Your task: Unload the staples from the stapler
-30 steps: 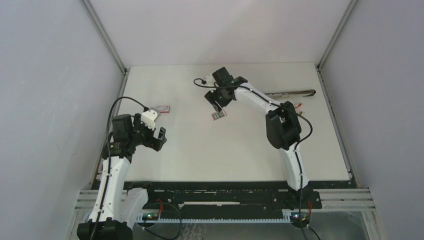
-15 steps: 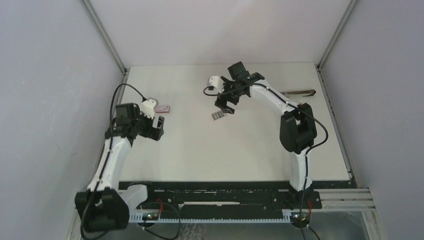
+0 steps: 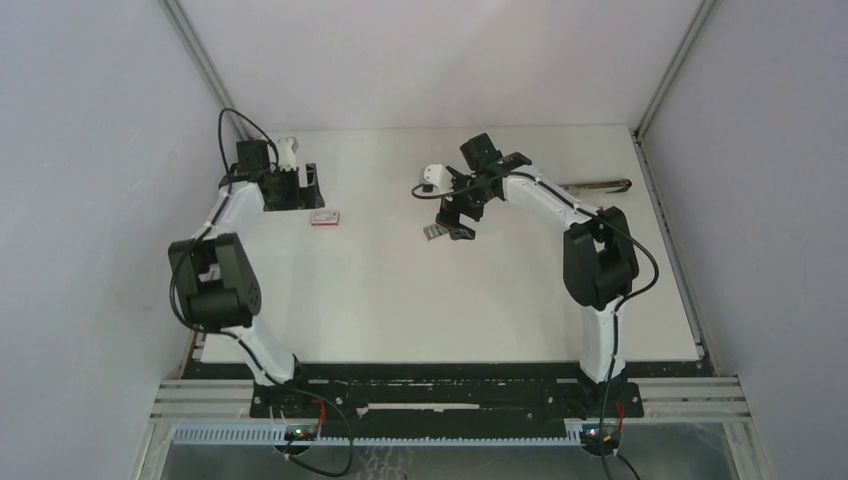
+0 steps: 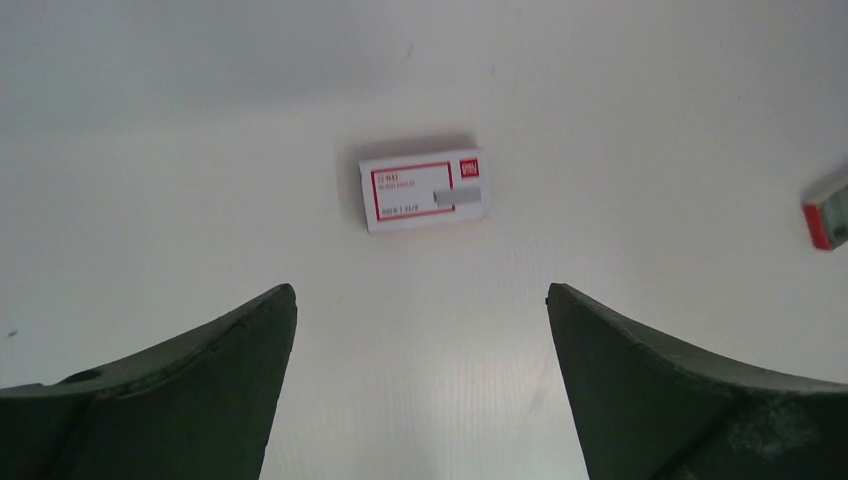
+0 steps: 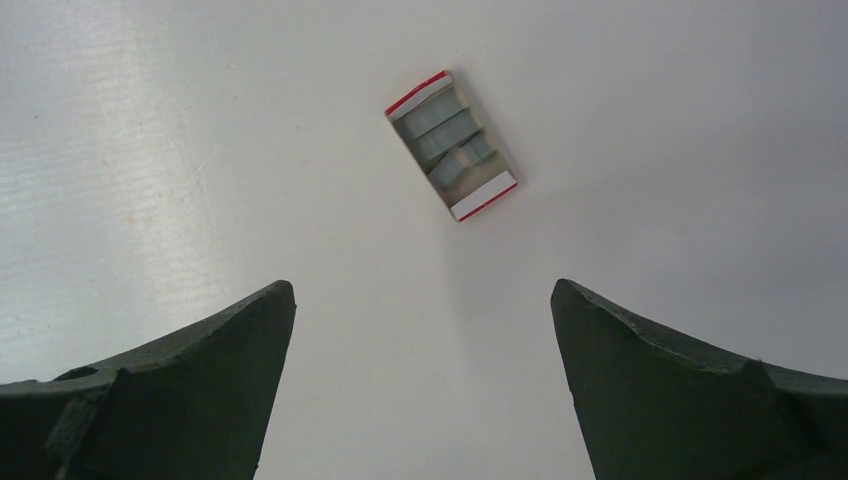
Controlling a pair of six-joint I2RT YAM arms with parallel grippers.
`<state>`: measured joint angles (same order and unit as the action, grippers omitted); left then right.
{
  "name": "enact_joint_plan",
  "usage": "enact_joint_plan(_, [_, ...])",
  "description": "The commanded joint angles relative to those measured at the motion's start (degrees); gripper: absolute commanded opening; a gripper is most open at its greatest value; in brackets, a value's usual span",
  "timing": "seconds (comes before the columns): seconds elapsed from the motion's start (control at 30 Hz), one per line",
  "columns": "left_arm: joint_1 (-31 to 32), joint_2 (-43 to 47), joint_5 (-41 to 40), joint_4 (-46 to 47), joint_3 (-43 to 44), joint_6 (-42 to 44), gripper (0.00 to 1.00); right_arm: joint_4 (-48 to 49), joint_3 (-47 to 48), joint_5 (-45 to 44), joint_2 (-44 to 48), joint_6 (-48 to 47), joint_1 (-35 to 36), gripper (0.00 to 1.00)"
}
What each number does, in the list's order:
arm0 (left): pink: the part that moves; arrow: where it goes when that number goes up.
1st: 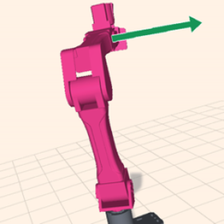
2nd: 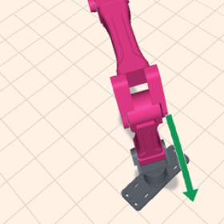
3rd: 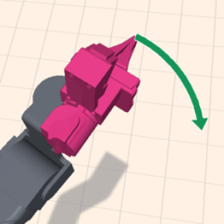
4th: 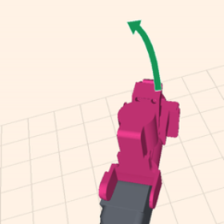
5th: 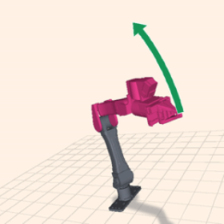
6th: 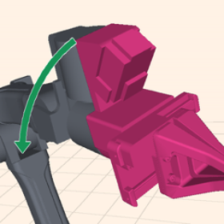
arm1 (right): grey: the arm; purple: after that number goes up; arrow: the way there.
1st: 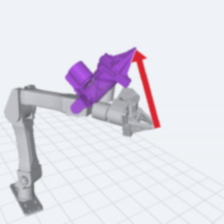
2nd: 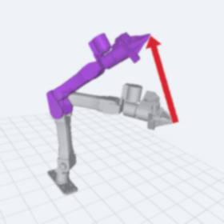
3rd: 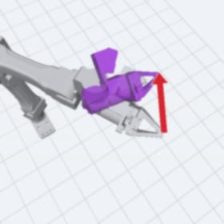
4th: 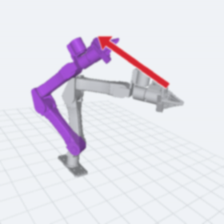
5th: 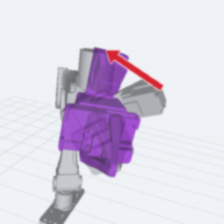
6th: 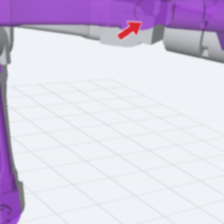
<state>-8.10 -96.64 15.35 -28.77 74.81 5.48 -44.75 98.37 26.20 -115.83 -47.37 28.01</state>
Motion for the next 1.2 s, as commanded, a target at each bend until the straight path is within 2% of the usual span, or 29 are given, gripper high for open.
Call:
enact_joint_plan(0.0, [-2.1, -8.6, 7.3, -1.4, 9.9, -7.6, 1.0, 2.3, -2.1, -0.1, 5.7, 1.1, 0.3, 1.0])
enact_joint_plan(0.17, [-2.3, -15.1, 8.1, -1.7, 14.6, -10.2, 0.96, 1.2, -2.7, 0.5, 6.7, 2.3, 0.2, 1.0])
enact_joint_plan(0.47, [-2.3, -21.7, 8.7, -0.7, 16.4, -13.7, 0.91, 1.1, -3.8, 3.4, 9.6, 4.1, 0.6, 1.0])
enact_joint_plan(0.8, [-1.7, -24.2, 8.5, -0.1, 15.5, -15.0, 0.91, 0.8, -4.1, 5.0, 9.9, -3.7, 0.8, 1.0])
enact_joint_plan(0.87, [-1.0, -24.6, 7.9, -0.5, 15.5, -14.5, 0.79, 0.6, -4.0, 5.9, 10.0, -4.8, 0.7, 1.0])
enact_joint_plan(0.9, [-0.8, -24.4, 7.6, -0.7, 15.3, -14.2, 0.78, 0.7, -3.9, 6.3, 10.0, -5.2, 0.6, 1.0])
enact_joint_plan(1.1, [-0.3, -22.5, 6.9, -0.2, 12.9, -13.2, 0.81, -1.0, -1.4, 8.2, 7.4, -8.7, -0.3, 1.0])
enact_joint_plan(1.17, [0.0, -21.3, 6.4, 0.0, 11.8, -12.8, 0.86, -2.9, 0.7, 8.4, 5.4, -11.0, -0.7, 1.0])
